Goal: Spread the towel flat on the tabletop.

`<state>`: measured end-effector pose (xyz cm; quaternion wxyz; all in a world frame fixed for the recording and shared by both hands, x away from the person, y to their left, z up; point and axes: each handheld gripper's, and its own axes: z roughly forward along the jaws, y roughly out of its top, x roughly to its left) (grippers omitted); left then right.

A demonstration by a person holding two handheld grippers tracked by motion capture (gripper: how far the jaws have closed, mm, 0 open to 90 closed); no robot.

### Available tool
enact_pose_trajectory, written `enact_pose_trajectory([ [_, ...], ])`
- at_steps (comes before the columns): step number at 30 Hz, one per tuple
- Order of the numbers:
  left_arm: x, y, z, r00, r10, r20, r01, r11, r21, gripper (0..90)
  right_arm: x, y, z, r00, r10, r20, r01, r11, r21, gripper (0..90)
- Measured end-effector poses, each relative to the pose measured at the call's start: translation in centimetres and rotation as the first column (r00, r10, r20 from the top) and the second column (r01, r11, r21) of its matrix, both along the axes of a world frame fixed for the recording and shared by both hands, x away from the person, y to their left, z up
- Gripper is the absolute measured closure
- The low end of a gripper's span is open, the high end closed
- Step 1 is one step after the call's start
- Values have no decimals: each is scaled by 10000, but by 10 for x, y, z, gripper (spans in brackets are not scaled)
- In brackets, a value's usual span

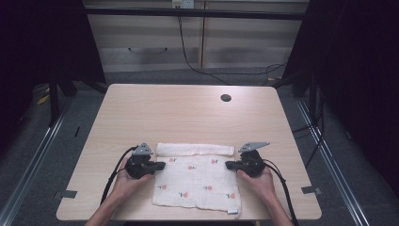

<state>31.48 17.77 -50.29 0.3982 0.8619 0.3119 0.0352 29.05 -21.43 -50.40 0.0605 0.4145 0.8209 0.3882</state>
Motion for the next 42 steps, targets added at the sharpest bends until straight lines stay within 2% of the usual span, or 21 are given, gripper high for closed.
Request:
enact_pose_trajectory([
  [2, -5, 2, 1, 9999, -165, 31, 165, 9998, 110, 898, -8, 0, 0, 9999, 103, -121, -102, 9999, 64, 900],
  [4, -8, 4, 1, 9998, -172, -59, 173, 9998, 29, 898, -13, -1, 0, 9997, 179, -192, -175, 9996, 229, 887],
  [5, -9, 5, 1, 9998, -207, -73, 207, 9998, 17, 897, -13, -2, 1, 9998, 172, -96, -170, 9996, 234, 878],
  [6, -9, 5, 1, 9998, -186, -86, 186, 9998, -9, 897, -12, -4, 4, 9999, 100, 76, -104, 9986, 515, 867],
  [8, -9, 5, 0, 9998, -178, -117, 177, 9998, -59, 895, -8, -6, 9, 9992, -127, 375, 100, 9975, 696, 850],
  [11, -8, 6, 0, 9997, -168, -160, 165, 9997, -158, 892, 0, -7, 16, 9959, -264, 863, 213, 9980, 592, 808],
  [17, -9, 7, -1, 9995, -45, -323, 32, 9992, -393, 873, 19, -3, 10, 9937, -470, 1020, 444, 9986, 278, 701],
  [19, -9, 8, -2, 9994, -21, -347, 6, 9990, -439, 872, 21, -3, 6, 9945, -475, 938, 447, 9985, 317, 688],
  [22, -10, 9, -1, 9993, -50, -381, 34, 9991, -427, 872, 21, -1, 0, 9950, -350, 931, 366, 9992, -154, 664],
  [23, -10, 9, -1, 9992, -42, -392, 25, 9990, -436, 870, 21, -1, -1, 9948, -349, 952, 367, 9992, -178, 663],
  [26, -10, 9, -1, 9990, -47, -437, 28, 9990, -445, 862, 20, 2, -1, 9933, -249, 1130, 281, 9992, -267, 670],
  [29, -10, 11, 1, 9993, 47, -358, -65, 9987, -499, 840, 19, 5, -2, 9917, -212, 1271, 291, 9977, -606, 741],
  [31, -8, 15, 4, 9995, 219, -233, -235, 9972, -716, 822, 20, 5, -3, 9917, -277, 1254, 354, 9976, -592, 816],
  [34, -1, 24, 11, 9980, 629, -81, -634, 9934, -951, 810, 22, 3, -3, 9929, -370, 1132, 419, 9983, -406, 869],
  [37, 7, 27, 14, 9948, 1022, 42, -1013, 9901, -973, 770, 23, 2, -3, 9937, -410, 1043, 441, 9987, -274, 878],
  [39, 13, 29, 13, 9914, 1301, 135, -1285, 9882, -833, 730, 23, 2, -3, 9941, -435, 993, 464, 9986, -270, 879],
  [41, 18, 29, 7, 9877, 1561, -34, -1559, 9844, -812, 711, 23, 2, -3, 9943, -438, 974, 463, 9986, -241, 880],
  [42, 20, 29, 4, 9863, 1650, -63, -1650, 9845, -598, 692, 23, 2, -3, 9944, -445, 963, 469, 9987, -223, 880],
])
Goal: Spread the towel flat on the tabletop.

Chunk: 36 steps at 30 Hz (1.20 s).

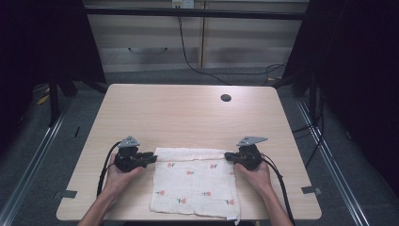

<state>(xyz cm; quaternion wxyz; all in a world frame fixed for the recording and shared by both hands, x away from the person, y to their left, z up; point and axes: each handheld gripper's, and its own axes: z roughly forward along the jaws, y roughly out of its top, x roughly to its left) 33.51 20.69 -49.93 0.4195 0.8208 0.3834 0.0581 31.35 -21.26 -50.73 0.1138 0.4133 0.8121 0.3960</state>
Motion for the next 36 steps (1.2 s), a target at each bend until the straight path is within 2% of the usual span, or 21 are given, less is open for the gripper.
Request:
enact_pose_trajectory([
  [3, 2, -3, -4, 10000, -53, -36, 54, 9999, 110, 690, 0, 0, 0, 10000, -6, -39, 6, 10000, 69, 881],
  [6, 2, -5, -4, 9992, -387, 55, 387, 9992, -123, 863, 0, 0, 1, 10000, 5, -77, -4, 9999, 156, 883],
  [8, 1, -5, -3, 9989, -469, 51, 470, 9987, -170, 880, 0, -1, 2, 9999, -13, -145, 17, 9997, 242, 883],
  [12, 4, 0, 3, 9997, -244, -76, 238, 9970, -733, 882, 0, -3, 8, 10000, -73, 4, 73, 9986, 533, 884],
  [15, 9, 1, 14, 9998, -171, 137, 183, 9950, -986, 881, 3, -5, 15, 9999, -132, 94, 126, 9980, 613, 884],
  [19, 19, -5, 29, 9994, -133, 324, 166, 9946, -1028, 880, 13, -3, 28, 9994, -163, 297, 142, 9975, 692, 883],
  [21, 26, -8, 31, 9997, 30, 254, -2, 9940, -1096, 878, 20, -1, 32, 9992, -181, 365, 157, 9978, 641, 882],
  [23, 31, -10, 30, 9997, 180, 181, -159, 9940, -1084, 878, 29, 2, 34, 9992, -299, 270, 280, 9974, 664, 882],
  [28, 39, -10, 26, 9994, 356, 31, -351, 9943, -1004, 870, 39, 6, 32, 9992, -367, 187, 354, 9973, 642, 882],
  [32, 44, -7, 22, 9967, 772, -250, -798, 9890, -1247, 837, 49, 6, 25, 9978, -664, -48, 666, 9960, 592, 880],
  [34, 44, -6, 21, 9960, 844, -278, -873, 9877, -1297, 789, 53, 6, 23, 9969, -768, -145, 775, 9954, 556, 876],
  [36, 44, -5, 22, 9965, 816, -172, -831, 9895, -1182, 777, 56, 7, 21, 9962, -847, -194, 857, 9949, 533, 861],
])
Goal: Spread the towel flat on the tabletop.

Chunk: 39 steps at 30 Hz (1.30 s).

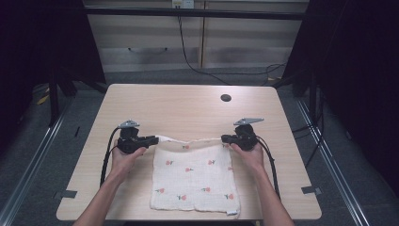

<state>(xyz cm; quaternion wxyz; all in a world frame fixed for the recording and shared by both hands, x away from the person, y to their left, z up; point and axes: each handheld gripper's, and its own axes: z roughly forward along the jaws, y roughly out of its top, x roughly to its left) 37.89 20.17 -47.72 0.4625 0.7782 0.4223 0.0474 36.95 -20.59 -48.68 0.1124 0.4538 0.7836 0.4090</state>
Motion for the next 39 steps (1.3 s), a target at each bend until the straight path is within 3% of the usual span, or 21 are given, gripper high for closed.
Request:
enact_pose_trajectory([
  [6, -2, 8, 0, 9997, 250, 7, -250, 9997, -78, 712, 6, -5, -7, 9983, -568, -114, 567, 9984, -37, 771],
  [10, -7, 10, -4, 10000, 85, 34, -85, 10000, -19, 701, 4, -9, -2, 9969, -774, 167, 772, 9969, 136, 683],
  [17, -20, 7, -18, 9997, -210, 84, 209, 9998, 71, 703, -5, -24, 9, 9948, -969, 305, 963, 9951, 220, 678],
  [18, -20, 7, -19, 9994, -321, 124, 318, 9992, 257, 704, -5, -25, 8, 9949, -968, 294, 962, 9951, 209, 685],
  [25, -21, 3, -20, 9987, -485, 148, 481, 9985, 273, 703, 4, -22, -2, 9958, -915, 10, 915, 9957, 161, 703],
  [39, -15, 8, -17, 9995, -132, 279, 126, 9997, 214, 685, 16, -13, -22, 9967, -691, -425, 687, 9976, -108, 689],
])
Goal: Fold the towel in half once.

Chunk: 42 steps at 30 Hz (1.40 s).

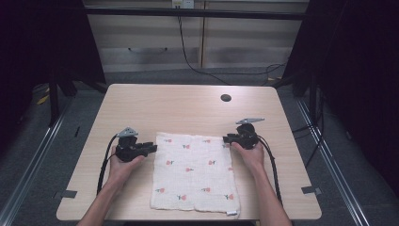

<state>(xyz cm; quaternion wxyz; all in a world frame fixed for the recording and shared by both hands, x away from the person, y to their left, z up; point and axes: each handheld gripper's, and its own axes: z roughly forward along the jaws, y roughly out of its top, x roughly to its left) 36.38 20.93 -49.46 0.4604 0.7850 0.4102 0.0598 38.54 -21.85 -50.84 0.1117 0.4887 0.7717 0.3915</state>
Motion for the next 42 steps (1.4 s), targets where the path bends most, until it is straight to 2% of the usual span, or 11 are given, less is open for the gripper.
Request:
enact_pose_trajectory([
  [7, 19, 3, -4, 9992, 389, -113, -389, 9992, -59, 640, -1, 1, -1, 9998, 185, 5, -185, 9998, 1, 841],
  [9, 21, 2, -5, 9996, 214, -201, -220, 9994, -272, 640, -2, 2, -1, 9998, 186, 32, -187, 9998, 30, 850],
  [12, 24, -2, -7, 9996, 234, -177, -232, 9996, 161, 634, -3, 1, -1, 9998, 197, 90, -199, 9996, 181, 859],
  [17, 37, -6, -7, 9979, 608, -201, -601, 9976, 355, 612, -3, 0, -2, 9997, 209, 108, -213, 9992, 339, 866],
  [24, 51, -10, -8, 9975, 679, -182, -668, 9964, 517, 593, -3, 1, -2, 9997, 230, 40, -232, 9992, 321, 867],
  [26, 53, -10, -9, 9976, 606, -329, -595, 9977, 322, 592, -3, 0, -3, 9998, 206, 18, -207, 9991, 372, 867],
  [31, 57, -18, -15, 9973, 663, -331, -638, 9955, 701, 591, -3, 0, -4, 9997, 236, -3, -235, 9987, 451, 867],
  [33, 58, -19, -16, 9971, 707, -290, -688, 9958, 608, 594, -3, 0, -4, 9997, 249, -19, -247, 9985, 486, 867],
  [35, 59, -21, -16, 9978, 590, -306, -567, 9959, 701, 618, -3, -1, -4, 9996, 296, -38, -294, 9983, 497, 868],
  [37, 58, -24, -15, 9996, 271, -113, -256, 9930, 1152, 762, -3, -1, -4, 9996, 297, -22, -295, 9983, 503, 868],
  [42, 56, -25, -15, 9992, 362, -195, -342, 9950, 937, 877, -3, -2, -3, 9993, 378, 33, -379, 9977, 563, 871],
])
